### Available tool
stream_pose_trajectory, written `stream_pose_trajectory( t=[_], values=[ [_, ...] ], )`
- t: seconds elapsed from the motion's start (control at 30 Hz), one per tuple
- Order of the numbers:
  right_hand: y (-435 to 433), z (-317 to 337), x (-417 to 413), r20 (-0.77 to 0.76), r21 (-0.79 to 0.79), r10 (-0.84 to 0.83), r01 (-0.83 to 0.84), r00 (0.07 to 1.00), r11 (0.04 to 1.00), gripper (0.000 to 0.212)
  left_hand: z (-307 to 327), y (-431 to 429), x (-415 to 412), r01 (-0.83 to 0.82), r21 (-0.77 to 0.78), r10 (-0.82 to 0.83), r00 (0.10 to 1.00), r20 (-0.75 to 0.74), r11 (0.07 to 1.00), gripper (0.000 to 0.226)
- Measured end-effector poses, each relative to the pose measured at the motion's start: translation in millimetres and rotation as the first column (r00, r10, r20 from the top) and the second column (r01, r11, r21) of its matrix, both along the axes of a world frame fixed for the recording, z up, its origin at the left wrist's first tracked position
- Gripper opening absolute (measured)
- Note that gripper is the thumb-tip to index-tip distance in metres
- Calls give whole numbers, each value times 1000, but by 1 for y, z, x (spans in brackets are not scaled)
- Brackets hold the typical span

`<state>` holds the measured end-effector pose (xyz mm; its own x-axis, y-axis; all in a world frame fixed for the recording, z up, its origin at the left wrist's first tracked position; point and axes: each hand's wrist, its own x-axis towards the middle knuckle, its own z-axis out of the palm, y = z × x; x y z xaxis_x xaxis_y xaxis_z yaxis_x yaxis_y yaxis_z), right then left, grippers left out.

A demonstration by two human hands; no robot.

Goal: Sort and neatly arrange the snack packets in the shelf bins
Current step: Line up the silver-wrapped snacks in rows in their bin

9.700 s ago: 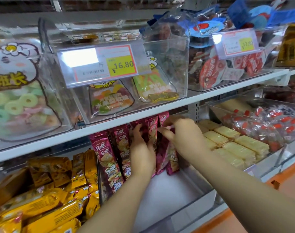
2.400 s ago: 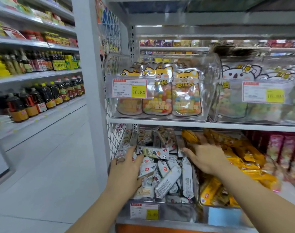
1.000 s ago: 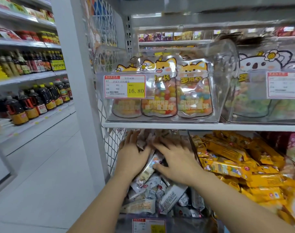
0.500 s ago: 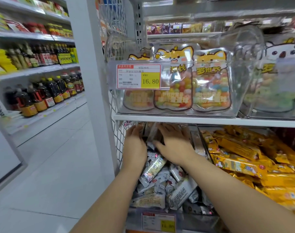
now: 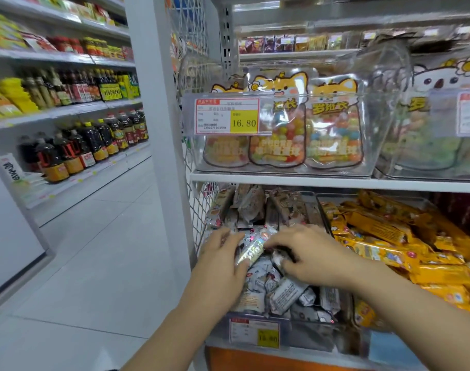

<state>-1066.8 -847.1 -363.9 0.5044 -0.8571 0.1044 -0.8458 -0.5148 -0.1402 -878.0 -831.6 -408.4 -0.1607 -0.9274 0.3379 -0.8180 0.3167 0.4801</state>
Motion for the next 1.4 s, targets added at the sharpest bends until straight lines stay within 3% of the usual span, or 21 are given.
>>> stream_pose_trajectory(
  t=[0.1,0.2,0.33,0.43,0.53,0.63,0.73,0.87,1.0,1.1,1.2,1.3,1.4],
  values=[
    [15,4,-15,-139,138,28,-9,990,990,53,-5,8,0,-34,134,18,993,116,990,57],
    [22,-1,-20,-253,58,50,-37,966,998,46,-4,8,-4,-122,214,64,964,259,969,57],
    [27,-7,-25,-132,-56,80,-88,988,995,34,-1,4,-11,-168,196,87,927,365,966,47],
    [33,0,-33,161,-125,26,-6,987,992,27,-4,-1,-10,-145,235,81,961,264,961,44],
    [24,-1,-41,443,-225,-175,298,879,928,32,-6,0,-8,-127,252,89,983,159,959,48],
    [3,-2,-40,477,-146,-453,577,753,804,36,-6,5,-6,-119,175,106,991,80,977,46],
    [-19,-3,-36,494,-88,-553,670,672,737,37,-1,15,-7,-101,56,101,995,11,993,46],
    [-38,-5,-31,620,81,-524,616,584,783,46,19,17,-22,-56,-49,51,994,-99,997,42],
    [-13,-1,-31,613,-104,-427,603,665,791,31,30,4,-43,-31,-2,30,978,-206,1000,39],
    [20,4,-21,741,-20,-240,377,628,926,13,35,-2,-58,-7,21,12,965,-264,1000,35],
    [29,4,-10,807,155,-227,176,544,972,24,38,-2,-68,53,10,-47,951,-306,999,32],
    [15,4,-14,837,165,-269,249,476,954,30,37,-1,-69,140,-36,-145,946,-291,989,38],
    [-6,3,-29,766,60,-351,484,539,873,28,42,-10,-61,48,-63,-62,968,-244,997,39]
  ],
)
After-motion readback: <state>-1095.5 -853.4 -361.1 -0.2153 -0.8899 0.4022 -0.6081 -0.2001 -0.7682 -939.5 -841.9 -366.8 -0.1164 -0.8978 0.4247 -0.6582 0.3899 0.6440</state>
